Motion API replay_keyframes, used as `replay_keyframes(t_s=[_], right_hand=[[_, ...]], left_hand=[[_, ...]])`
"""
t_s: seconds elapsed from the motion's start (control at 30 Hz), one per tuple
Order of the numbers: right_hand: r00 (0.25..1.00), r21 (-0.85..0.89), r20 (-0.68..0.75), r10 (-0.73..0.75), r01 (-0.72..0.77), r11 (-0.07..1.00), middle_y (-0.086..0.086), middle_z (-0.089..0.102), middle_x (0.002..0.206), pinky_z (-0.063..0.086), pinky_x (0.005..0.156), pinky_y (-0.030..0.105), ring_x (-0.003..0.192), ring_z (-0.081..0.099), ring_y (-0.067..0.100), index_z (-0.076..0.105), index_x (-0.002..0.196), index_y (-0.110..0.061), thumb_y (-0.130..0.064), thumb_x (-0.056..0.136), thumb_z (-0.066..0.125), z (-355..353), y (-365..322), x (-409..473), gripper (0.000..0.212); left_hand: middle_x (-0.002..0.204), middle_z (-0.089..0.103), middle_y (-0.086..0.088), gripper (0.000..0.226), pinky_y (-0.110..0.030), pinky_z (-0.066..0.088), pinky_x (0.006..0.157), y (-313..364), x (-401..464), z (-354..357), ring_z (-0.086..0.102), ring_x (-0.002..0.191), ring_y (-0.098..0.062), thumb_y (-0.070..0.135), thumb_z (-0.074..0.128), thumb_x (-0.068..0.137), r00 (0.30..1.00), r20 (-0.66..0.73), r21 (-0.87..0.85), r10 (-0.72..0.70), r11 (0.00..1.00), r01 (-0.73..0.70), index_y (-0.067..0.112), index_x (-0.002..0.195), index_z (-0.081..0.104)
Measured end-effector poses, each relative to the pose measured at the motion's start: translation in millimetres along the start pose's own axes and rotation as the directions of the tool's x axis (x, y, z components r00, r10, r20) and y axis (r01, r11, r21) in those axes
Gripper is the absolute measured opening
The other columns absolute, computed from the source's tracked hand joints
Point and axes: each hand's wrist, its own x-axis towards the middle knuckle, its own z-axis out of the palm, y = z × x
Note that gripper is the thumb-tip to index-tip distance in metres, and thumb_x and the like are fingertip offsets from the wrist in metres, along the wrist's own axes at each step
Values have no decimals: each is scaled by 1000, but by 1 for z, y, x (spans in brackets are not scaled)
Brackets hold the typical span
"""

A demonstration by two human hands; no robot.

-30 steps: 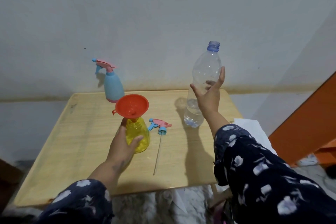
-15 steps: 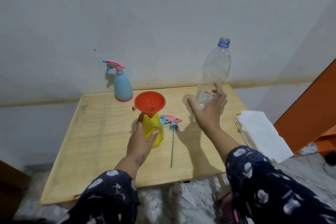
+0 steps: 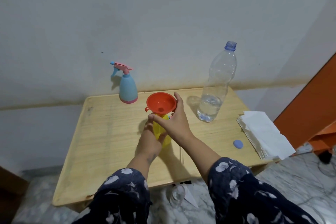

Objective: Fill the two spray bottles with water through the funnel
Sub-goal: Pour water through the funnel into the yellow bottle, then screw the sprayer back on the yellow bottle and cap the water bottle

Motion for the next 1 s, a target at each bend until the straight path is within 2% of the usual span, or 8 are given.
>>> replay_keyframes(t_s=[0.1,0.2,0.37,0.53,0.67,0.77,0.87,1.0], right_hand=[[999,-6,-38,-11,10,1000,-5,40,141,38,107,28,129,42,12,25,146,-22,-37,66,85,1,-1,2,101],[999,9,-47,-21,21,1000,-10,43,130,44,102,28,123,48,14,31,141,-25,-35,65,86,-1,-4,3,95],[998,24,-43,-36,37,999,-6,41,137,47,99,28,124,48,17,30,143,-25,-36,66,86,-4,-8,5,96],[999,35,-33,-32,33,999,-6,40,138,46,100,26,124,47,15,30,143,-26,-36,66,85,-5,-10,5,96],[999,46,-21,-25,26,999,-5,40,139,45,100,26,123,48,15,30,143,-26,-34,66,86,-7,-10,4,95],[1000,49,-7,-29,29,998,-7,40,138,46,102,29,125,48,16,29,144,-27,-35,66,85,-8,-9,4,96],[1000,45,6,-29,29,999,-6,40,138,47,102,32,125,49,17,29,143,-27,-35,66,86,-9,-7,5,96],[1000,57,28,-10,9,998,-7,40,137,48,99,29,123,51,18,28,144,-28,-34,67,85,-9,-5,5,96]], left_hand=[[148,36,0,80,-34,44,90,0,0,-2,48,127,-25,26,63,91,999,11,19,46,999,-47,32,152,12],[152,33,1,85,-40,45,98,0,1,-3,46,130,-24,30,64,90,998,22,21,54,998,-54,38,152,6],[148,37,3,88,-31,41,95,0,2,-4,44,131,-21,29,66,89,996,25,-16,84,996,-84,40,151,5],[148,36,5,88,-36,41,102,0,2,-3,41,134,-20,26,67,88,996,25,-55,88,995,-86,42,150,6],[150,34,3,90,-44,44,103,0,2,-3,41,134,-22,29,67,88,998,27,-32,61,998,-61,44,150,4],[148,35,4,87,-37,43,101,1,2,-3,41,133,-21,27,67,89,997,21,-33,79,996,-78,40,151,7],[148,35,4,86,-37,42,99,0,1,-3,43,132,-22,28,67,89,996,4,-19,91,996,-91,40,151,8],[148,35,5,86,-35,44,94,-2,0,-3,46,130,-22,33,66,89,997,7,10,77,997,-77,42,150,7]])
